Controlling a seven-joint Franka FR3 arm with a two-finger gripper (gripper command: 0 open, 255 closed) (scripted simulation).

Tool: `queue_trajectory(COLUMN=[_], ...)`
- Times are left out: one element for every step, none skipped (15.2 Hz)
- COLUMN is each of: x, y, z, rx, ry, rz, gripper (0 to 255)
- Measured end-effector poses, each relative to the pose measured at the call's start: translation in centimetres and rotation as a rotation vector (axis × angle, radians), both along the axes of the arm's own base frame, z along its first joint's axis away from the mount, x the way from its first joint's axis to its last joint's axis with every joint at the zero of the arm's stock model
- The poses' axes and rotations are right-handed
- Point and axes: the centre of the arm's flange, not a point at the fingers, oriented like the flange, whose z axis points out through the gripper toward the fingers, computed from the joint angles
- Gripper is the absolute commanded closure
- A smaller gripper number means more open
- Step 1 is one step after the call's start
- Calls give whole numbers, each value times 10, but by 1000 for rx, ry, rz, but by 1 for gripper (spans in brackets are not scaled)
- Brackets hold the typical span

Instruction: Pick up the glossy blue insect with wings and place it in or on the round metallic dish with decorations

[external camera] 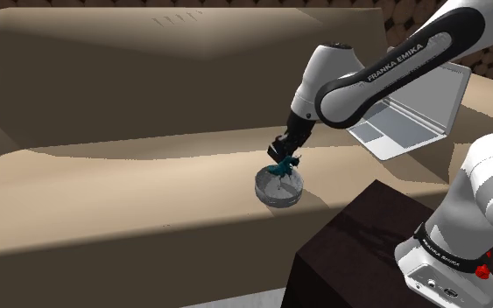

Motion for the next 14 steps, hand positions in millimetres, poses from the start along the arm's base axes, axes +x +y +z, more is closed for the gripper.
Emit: queue_trajectory(x=[0,0,0,0,0,0,0,0,0,0,-1,-4,-6,-9], y=[0,0,0,0,0,0,0,0,0,0,-1,-1,-2,-3], z=[0,-1,-1,-1,-1,-1,-1,-1,-1,-1,7,18,25,35], rx=[0,0,0,0,0,0,0,0,0,0,0,1,1,1], ry=[0,0,0,0,0,-1,-1,-1,-1,-1,-2,-2,-2,-2], rz=[0,0,0,0,0,0,0,0,0,0,0,0,0,0], gripper=[255,255,255,0,0,0,0,0,0,0,0,0,0,0])
